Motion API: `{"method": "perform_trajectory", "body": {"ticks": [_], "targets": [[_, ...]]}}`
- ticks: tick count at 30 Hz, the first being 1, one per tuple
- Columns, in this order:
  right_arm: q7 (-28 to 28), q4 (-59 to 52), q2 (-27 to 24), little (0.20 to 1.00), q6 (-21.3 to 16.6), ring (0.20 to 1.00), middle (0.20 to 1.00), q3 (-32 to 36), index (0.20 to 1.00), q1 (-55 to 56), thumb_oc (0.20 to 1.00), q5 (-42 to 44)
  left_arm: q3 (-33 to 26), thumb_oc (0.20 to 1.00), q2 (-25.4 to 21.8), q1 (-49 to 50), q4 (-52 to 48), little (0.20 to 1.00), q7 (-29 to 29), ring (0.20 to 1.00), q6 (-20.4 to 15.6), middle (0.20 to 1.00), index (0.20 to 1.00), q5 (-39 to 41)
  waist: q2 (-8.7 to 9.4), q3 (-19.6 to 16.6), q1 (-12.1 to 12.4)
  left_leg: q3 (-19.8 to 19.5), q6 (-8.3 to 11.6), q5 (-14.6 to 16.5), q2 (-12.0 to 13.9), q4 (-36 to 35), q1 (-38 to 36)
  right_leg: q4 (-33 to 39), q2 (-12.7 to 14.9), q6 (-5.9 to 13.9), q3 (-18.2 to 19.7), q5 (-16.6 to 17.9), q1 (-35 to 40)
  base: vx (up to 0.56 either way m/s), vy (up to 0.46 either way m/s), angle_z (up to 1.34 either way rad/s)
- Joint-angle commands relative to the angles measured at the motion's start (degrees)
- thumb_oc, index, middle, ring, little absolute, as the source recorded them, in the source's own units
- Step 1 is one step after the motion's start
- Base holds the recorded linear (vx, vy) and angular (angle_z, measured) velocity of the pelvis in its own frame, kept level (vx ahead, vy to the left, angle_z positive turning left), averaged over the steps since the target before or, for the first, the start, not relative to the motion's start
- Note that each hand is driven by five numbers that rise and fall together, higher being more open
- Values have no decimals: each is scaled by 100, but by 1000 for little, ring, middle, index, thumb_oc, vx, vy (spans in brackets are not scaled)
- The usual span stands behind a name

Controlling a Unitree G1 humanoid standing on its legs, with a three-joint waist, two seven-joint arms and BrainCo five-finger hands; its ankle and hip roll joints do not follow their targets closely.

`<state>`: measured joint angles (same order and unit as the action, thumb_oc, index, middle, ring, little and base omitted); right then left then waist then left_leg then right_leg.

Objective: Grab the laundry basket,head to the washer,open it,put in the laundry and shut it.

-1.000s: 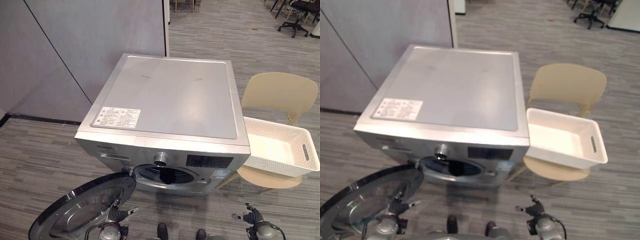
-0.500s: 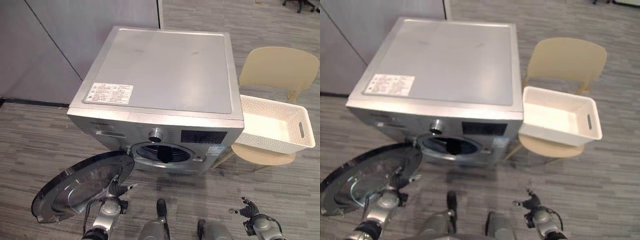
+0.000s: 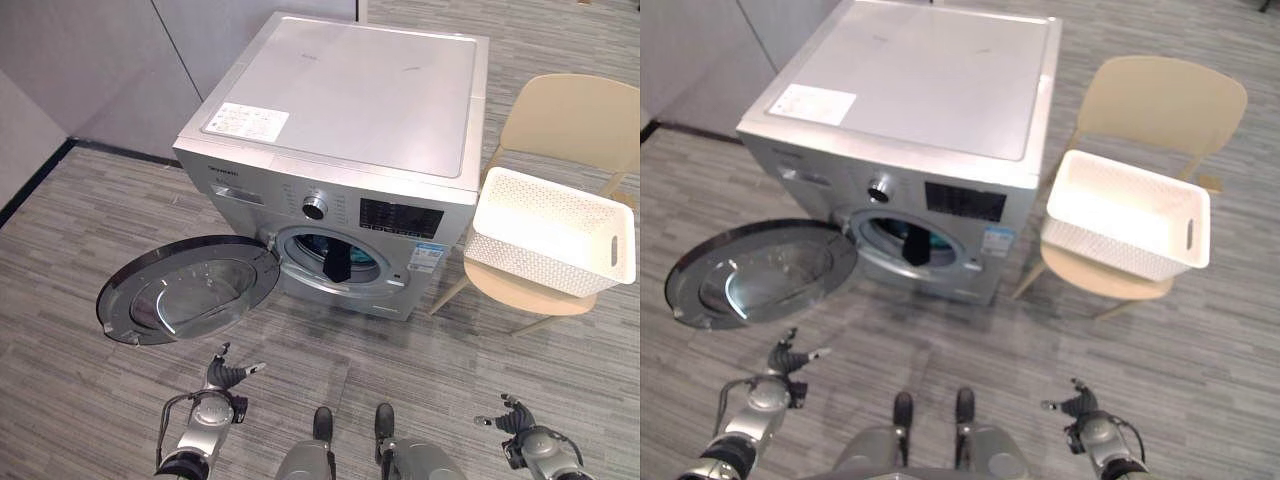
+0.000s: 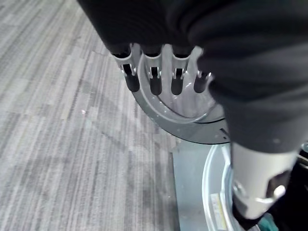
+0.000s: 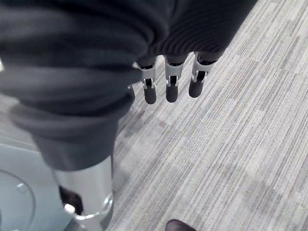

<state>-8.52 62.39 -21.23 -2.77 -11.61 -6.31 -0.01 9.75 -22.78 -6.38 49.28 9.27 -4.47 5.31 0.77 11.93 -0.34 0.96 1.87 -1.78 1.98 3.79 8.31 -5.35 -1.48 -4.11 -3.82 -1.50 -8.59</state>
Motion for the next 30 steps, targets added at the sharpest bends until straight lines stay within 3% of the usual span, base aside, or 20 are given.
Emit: {"method": "perform_trajectory", "body": {"ticks": [1,6,9,10,12,16,18,21,25,27,28,30], "targets": [[-39,-65,12,1000,-112,1000,1000,-19,1000,227,1000,-94,-167,1000,-248,192,-231,1000,241,1000,-122,1000,1000,-261,172,-332,14,153,-104,269,-182,508,640,-14,305,779,-14,-614,480,134,94,-43],[10,-168,-107,1000,-120,1000,1000,39,1000,258,1000,-136,-170,1000,-824,19,-403,1000,368,1000,-101,1000,1000,-760,199,-479,-10,332,-187,514,-246,494,377,-157,463,925,80,-624,583,184,156,-14],[116,-455,-288,1000,-155,1000,1000,29,1000,301,1000,-281,-227,1000,-1571,-105,-681,1000,401,1000,-57,1000,1000,-1410,175,-533,6,491,-232,615,-238,488,356,-180,536,1067,183,-512,506,99,145,-37],[116,-458,-287,1000,-153,1000,1000,30,1000,303,1000,-282,-228,1000,-1573,-103,-684,1000,399,1000,-56,1000,1000,-1411,178,-537,14,500,-232,617,-236,488,357,-182,536,1068,191,-512,501,82,127,-51],[203,-617,-377,1000,-140,1000,1000,-45,1000,335,1000,-424,-360,1000,-2182,-286,-656,1000,419,1000,37,1000,1000,-1762,170,-565,2,608,-270,668,-223,466,371,-192,582,1170,248,-390,399,110,143,-36],[346,-724,-443,1000,-96,1000,1000,-416,1000,155,1000,-564,-98,1000,-3246,-1193,384,1000,384,1000,266,1000,1000,-2263,224,-551,-3,769,-324,731,-138,463,518,-167,604,1297,233,-187,157,53,117,-39],[394,-605,-372,1000,-49,1000,1000,-715,1000,-83,1000,-646,133,1000,-3551,-1584,906,1000,254,1000,333,1000,1000,-2391,294,-446,65,884,-316,710,-33,463,611,-109,687,1334,-126,-18,-21,-40,22,-81],[415,-407,-376,1000,-57,1000,1000,-951,1000,-351,1000,-608,652,1000,-3485,-2227,1591,1000,5,1000,323,1000,1000,-2369,433,-427,37,831,-337,676,-26,453,886,212,662,1291,-41,116,-55,2,24,-45],[406,-329,-400,1000,-50,1000,1000,-989,1000,-479,1000,-569,644,1000,-3103,-2100,1792,1000,-146,1000,282,1000,1000,-2152,568,-417,42,802,-332,667,-28,433,1008,298,632,1300,15,177,-105,10,15,-2],[381,-254,-373,1000,-26,1000,1000,-955,1000,-553,1000,-584,501,1000,-2582,-1816,1683,1000,-173,1000,248,1000,1000,-1846,589,-383,66,786,-335,681,-54,417,983,278,635,1285,0,137,-97,50,19,-9],[351,-197,-350,1000,20,1000,1000,-873,1000,-531,1000,-675,174,1000,-2005,-1334,1541,1000,-93,1000,245,1000,1000,-1474,540,-378,136,769,-338,698,-101,344,821,234,635,1248,-51,30,-46,56,20,-4],[332,-201,-338,1000,30,1000,1000,-844,1000,-514,1000,-698,74,1000,-1834,-1201,1459,1000,-44,1000,238,1000,1000,-1323,522,-381,159,755,-337,699,-113,319,769,225,636,1235,-69,-2,-32,26,5,-1]]}}
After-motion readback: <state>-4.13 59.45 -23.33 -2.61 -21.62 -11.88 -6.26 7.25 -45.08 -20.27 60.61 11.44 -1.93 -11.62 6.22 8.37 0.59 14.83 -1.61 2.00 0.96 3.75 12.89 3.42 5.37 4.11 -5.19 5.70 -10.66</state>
